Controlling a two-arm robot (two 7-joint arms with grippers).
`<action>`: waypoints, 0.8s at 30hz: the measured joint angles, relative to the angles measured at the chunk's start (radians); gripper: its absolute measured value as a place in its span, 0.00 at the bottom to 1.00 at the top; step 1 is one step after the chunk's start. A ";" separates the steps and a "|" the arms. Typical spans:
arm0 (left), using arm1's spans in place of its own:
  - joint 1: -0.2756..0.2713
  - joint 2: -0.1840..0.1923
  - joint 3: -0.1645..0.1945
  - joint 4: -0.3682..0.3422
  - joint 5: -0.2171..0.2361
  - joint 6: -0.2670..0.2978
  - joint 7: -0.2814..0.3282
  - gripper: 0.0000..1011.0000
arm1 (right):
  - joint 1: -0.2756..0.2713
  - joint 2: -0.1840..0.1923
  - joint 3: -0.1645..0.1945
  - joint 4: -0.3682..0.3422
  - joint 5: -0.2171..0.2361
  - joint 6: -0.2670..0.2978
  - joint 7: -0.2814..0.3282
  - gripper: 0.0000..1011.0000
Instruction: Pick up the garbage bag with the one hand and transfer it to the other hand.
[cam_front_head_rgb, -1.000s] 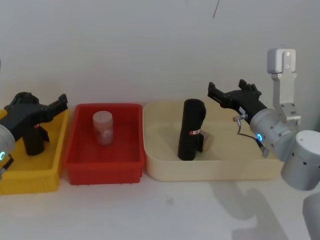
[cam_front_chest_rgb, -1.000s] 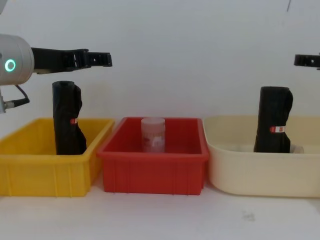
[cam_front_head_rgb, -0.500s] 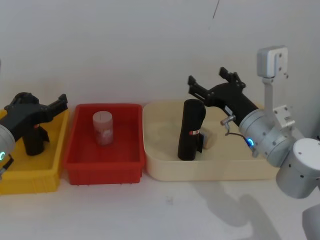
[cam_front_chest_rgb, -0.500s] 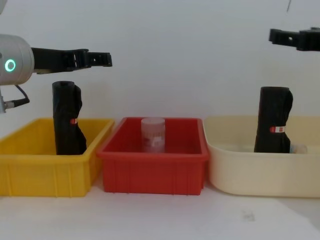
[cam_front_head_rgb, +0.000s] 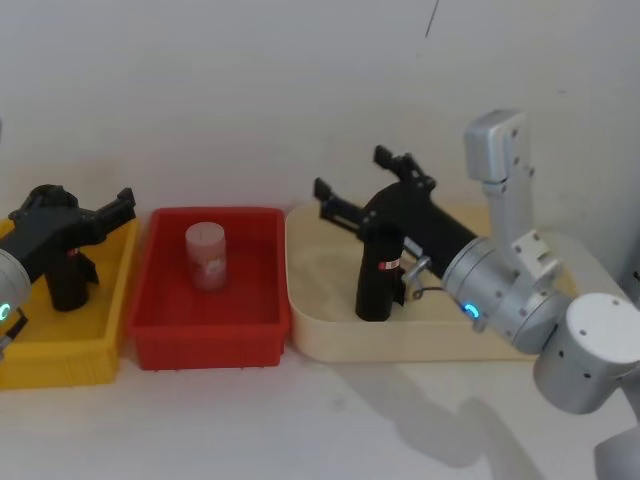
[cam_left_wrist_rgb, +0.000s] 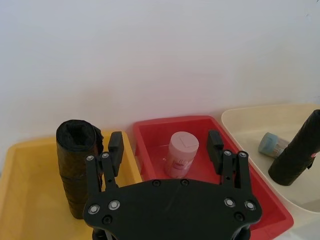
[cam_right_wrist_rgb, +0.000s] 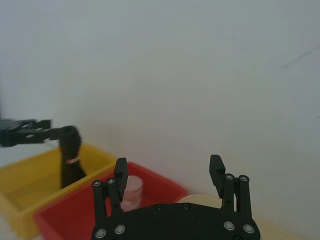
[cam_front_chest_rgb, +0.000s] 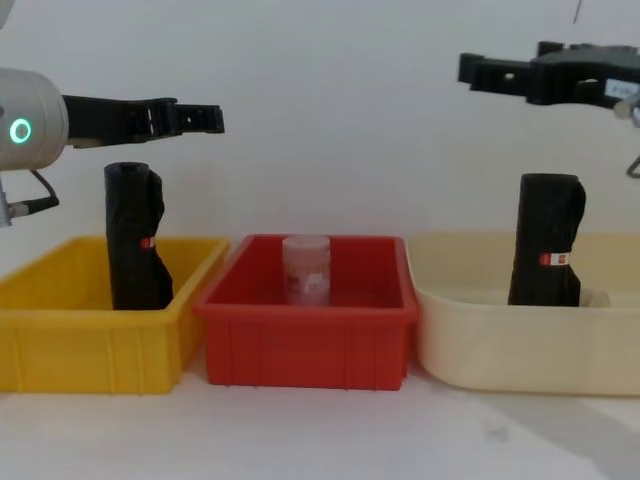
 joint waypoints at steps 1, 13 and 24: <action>0.000 0.000 0.000 0.000 0.000 0.000 0.000 0.99 | 0.000 0.002 -0.005 0.000 0.000 0.000 0.005 0.99; 0.000 0.000 0.000 0.000 0.000 0.000 0.000 0.99 | 0.003 0.014 -0.064 0.013 0.001 0.004 0.044 0.99; 0.000 0.000 0.000 0.000 0.000 0.000 0.000 0.99 | 0.009 0.016 -0.088 0.027 0.000 0.007 0.053 0.99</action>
